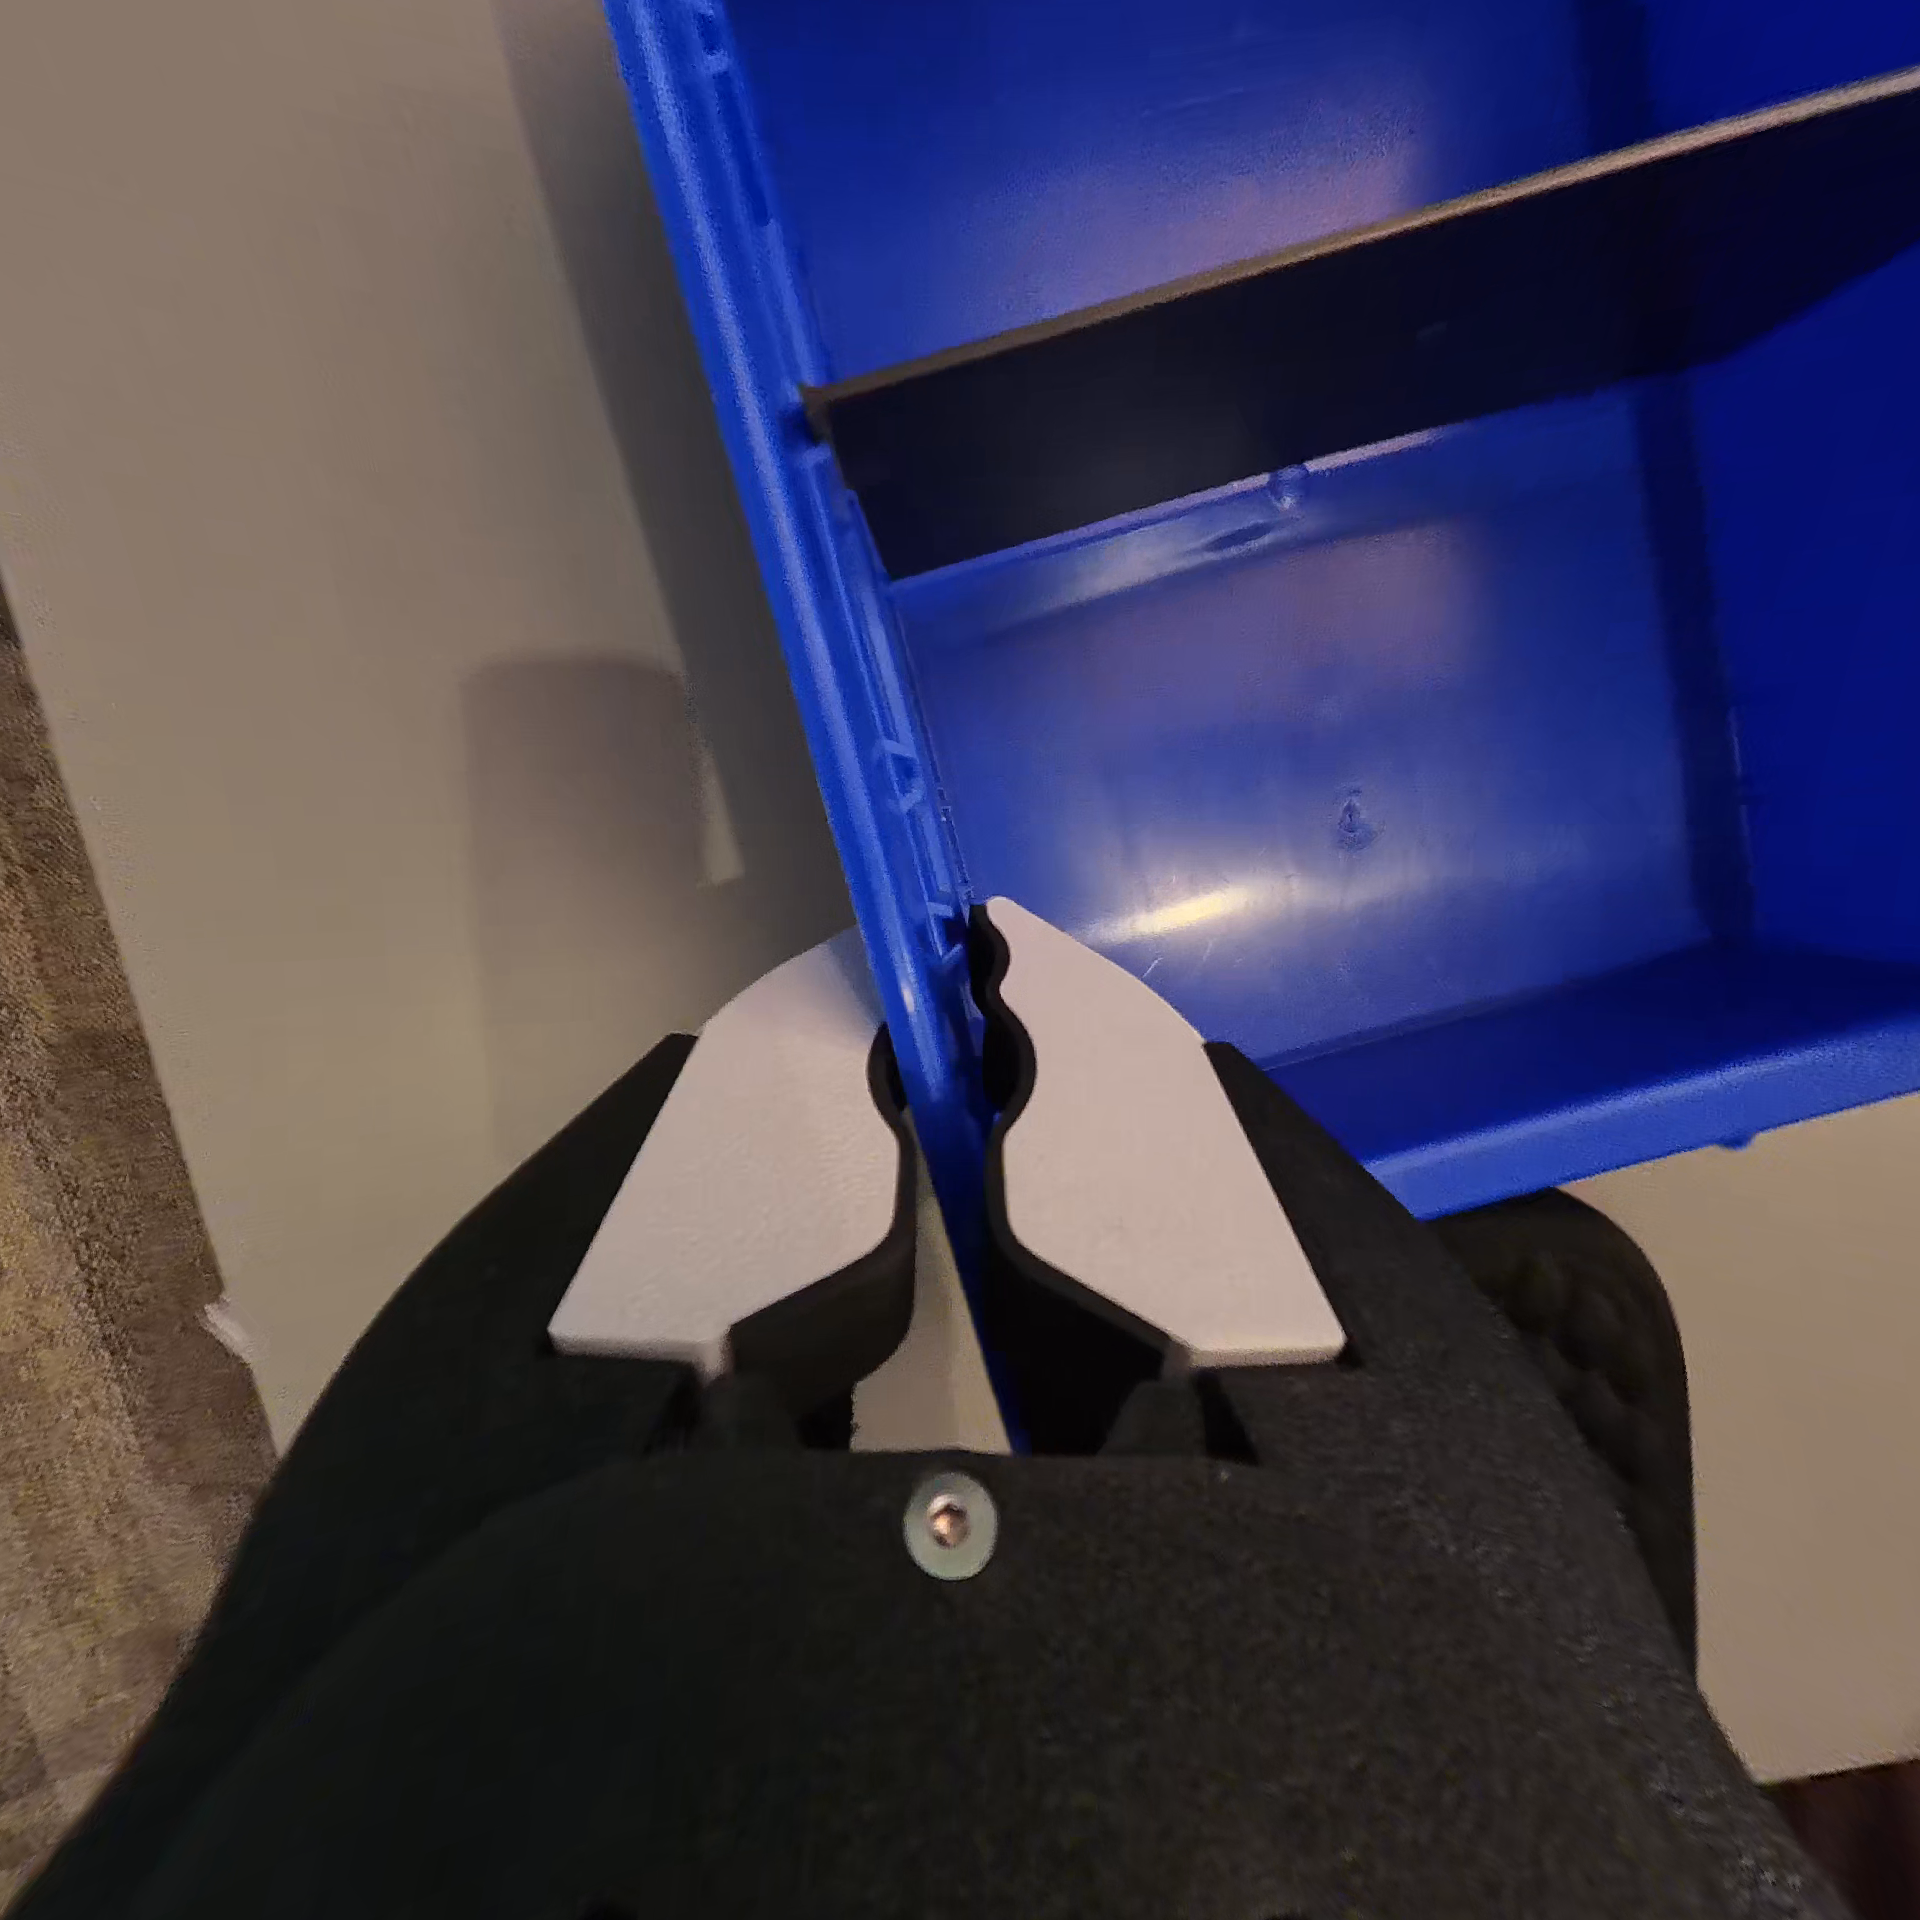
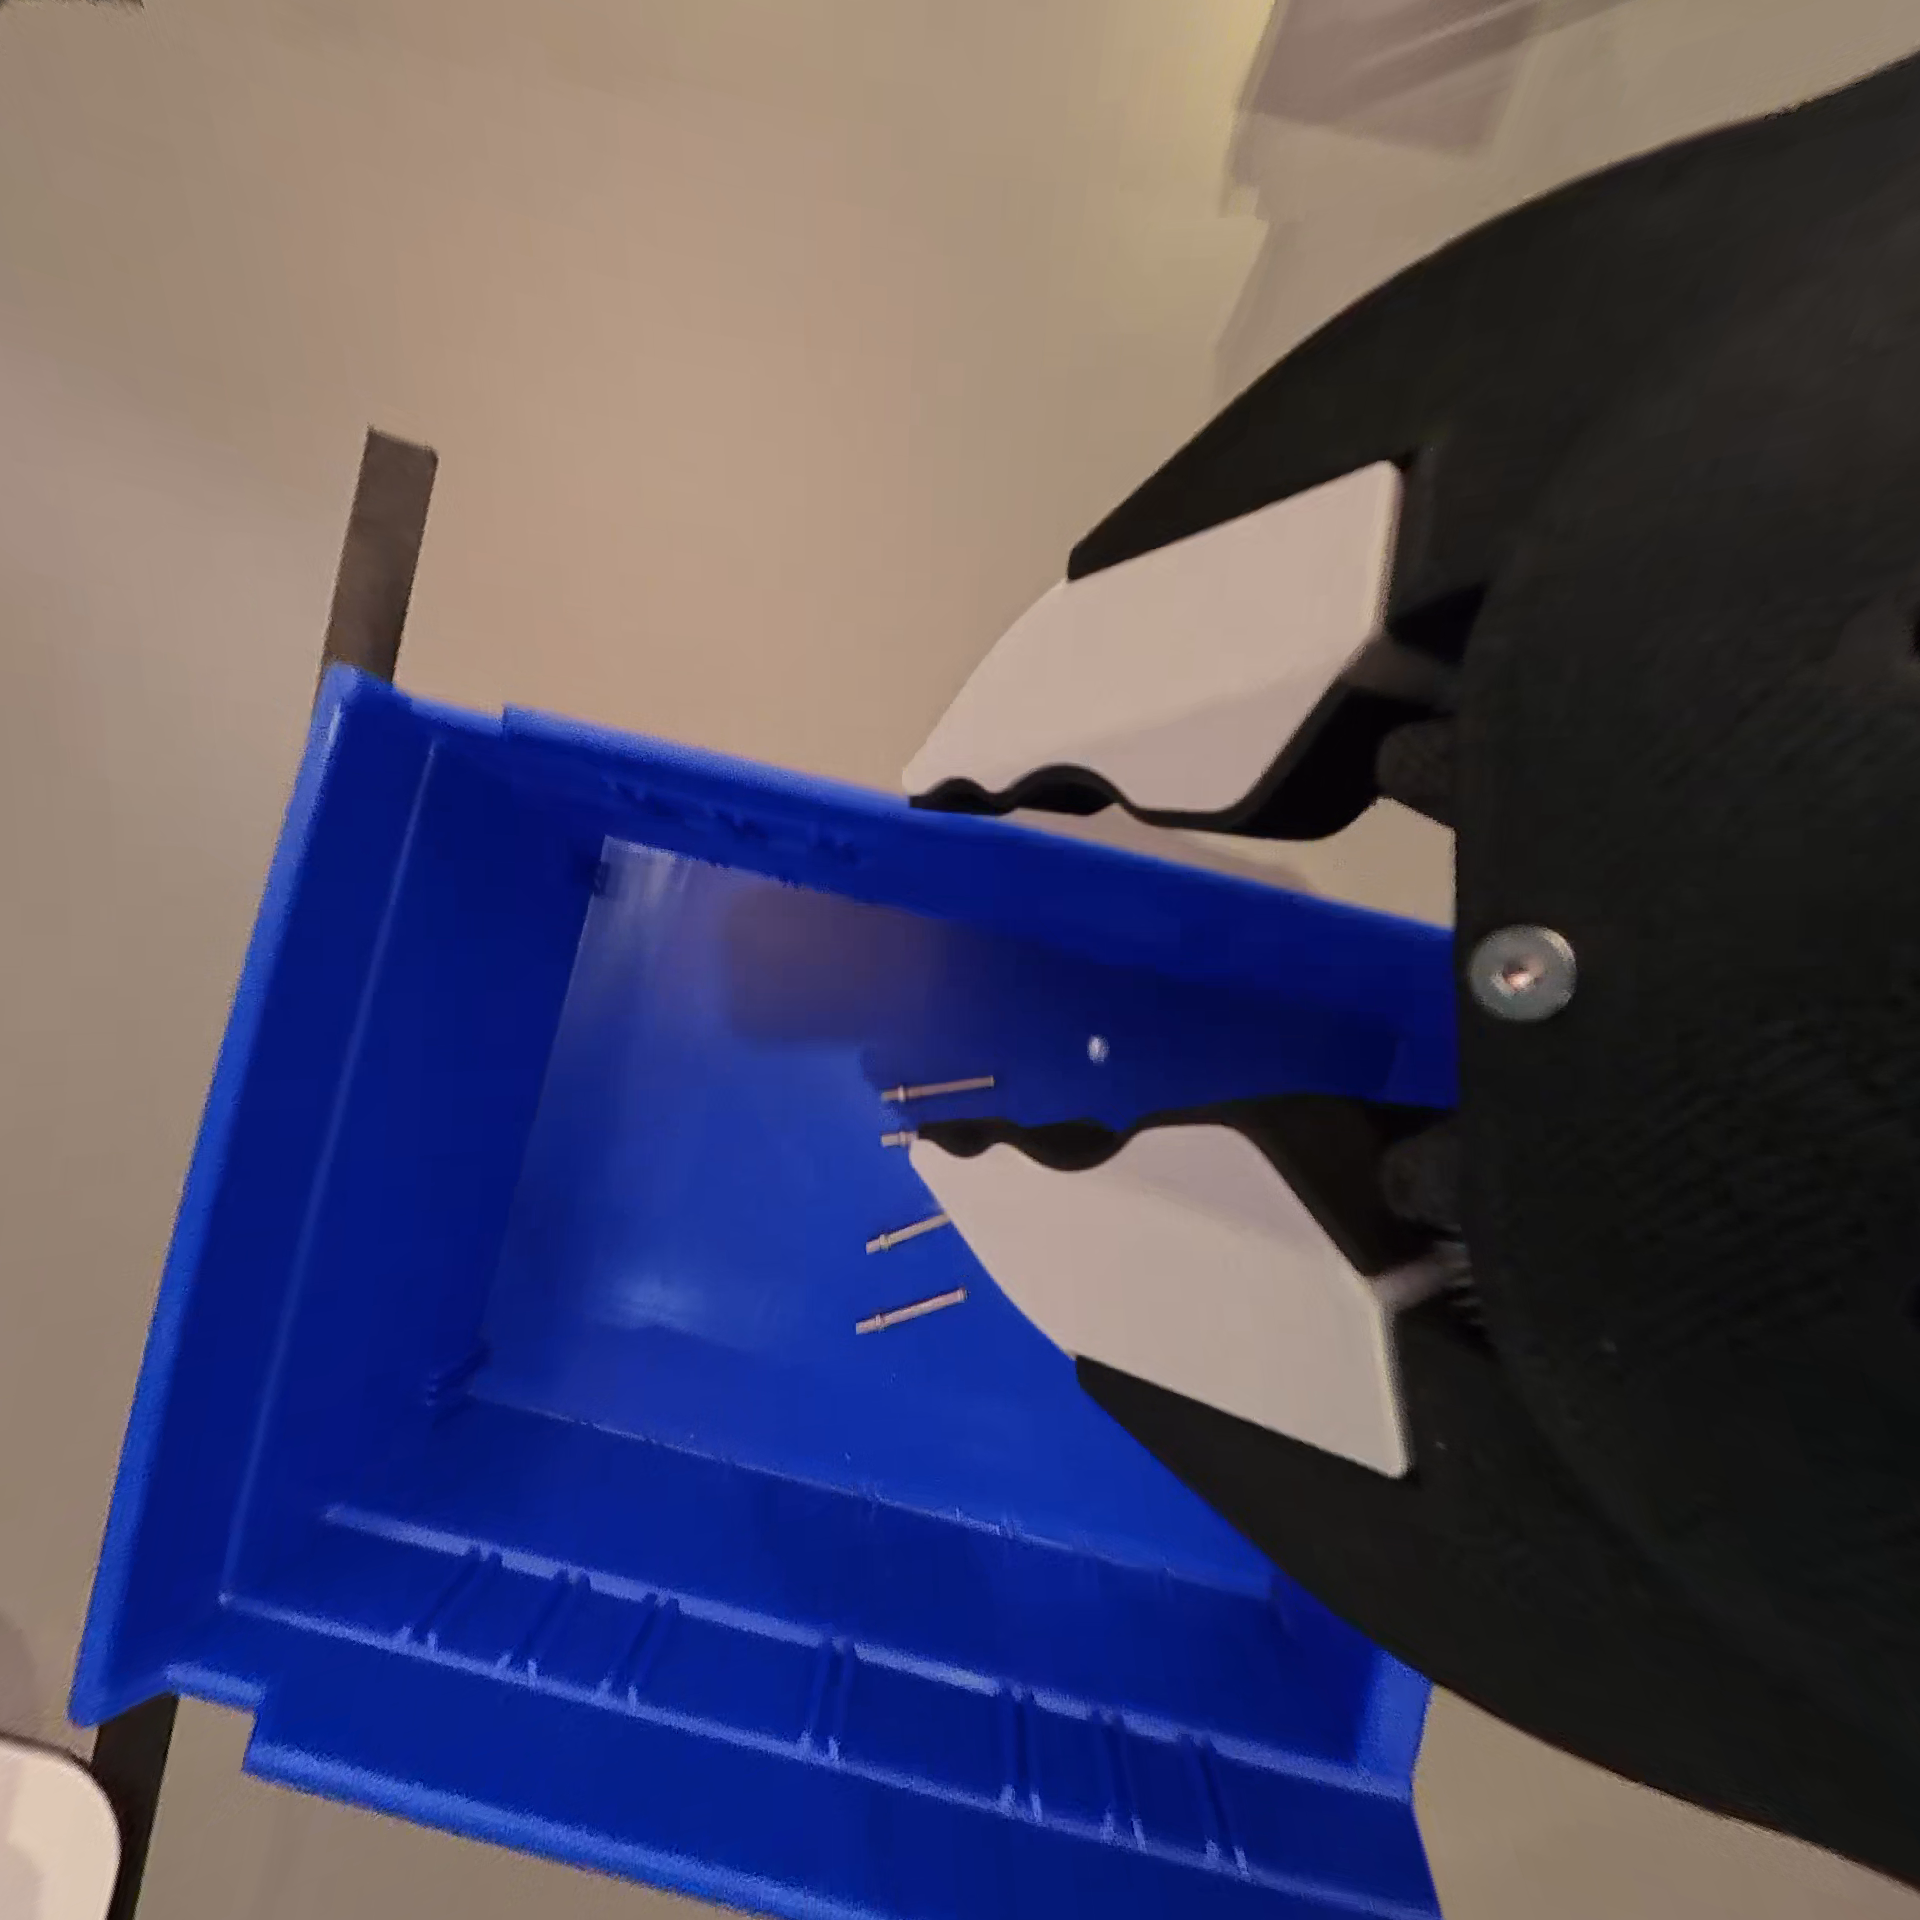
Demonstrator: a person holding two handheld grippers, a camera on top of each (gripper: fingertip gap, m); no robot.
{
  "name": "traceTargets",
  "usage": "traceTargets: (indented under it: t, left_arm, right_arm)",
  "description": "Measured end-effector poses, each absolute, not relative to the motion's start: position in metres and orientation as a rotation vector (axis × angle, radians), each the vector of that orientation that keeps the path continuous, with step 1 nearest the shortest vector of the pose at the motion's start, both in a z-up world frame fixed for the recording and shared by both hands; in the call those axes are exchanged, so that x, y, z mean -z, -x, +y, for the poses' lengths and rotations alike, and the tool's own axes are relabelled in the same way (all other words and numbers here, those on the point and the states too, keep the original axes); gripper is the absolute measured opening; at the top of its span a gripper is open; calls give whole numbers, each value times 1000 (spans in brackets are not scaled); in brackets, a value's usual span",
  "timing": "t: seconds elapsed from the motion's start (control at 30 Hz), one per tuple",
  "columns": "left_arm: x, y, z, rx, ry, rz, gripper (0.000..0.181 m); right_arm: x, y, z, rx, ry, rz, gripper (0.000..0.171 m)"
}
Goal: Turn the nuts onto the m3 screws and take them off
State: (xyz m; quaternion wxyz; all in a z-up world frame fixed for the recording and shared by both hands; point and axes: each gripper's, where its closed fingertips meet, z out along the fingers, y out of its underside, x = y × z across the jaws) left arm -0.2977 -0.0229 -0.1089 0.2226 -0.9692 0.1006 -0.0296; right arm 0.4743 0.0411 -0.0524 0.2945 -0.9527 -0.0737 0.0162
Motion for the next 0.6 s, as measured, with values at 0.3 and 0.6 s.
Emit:
traceTargets:
  t: [0.3, 0.6]
  left_arm:
    - [110, 238, -16, 32, 2633, 396, 8]
    - [111, 166, -20, 96, 2595, 515, 19]
  right_arm:
    - [93, -505, 41, 23, 2702, -94, 51]
    - [115, -491, 36, -51, 2852, -66, 6]
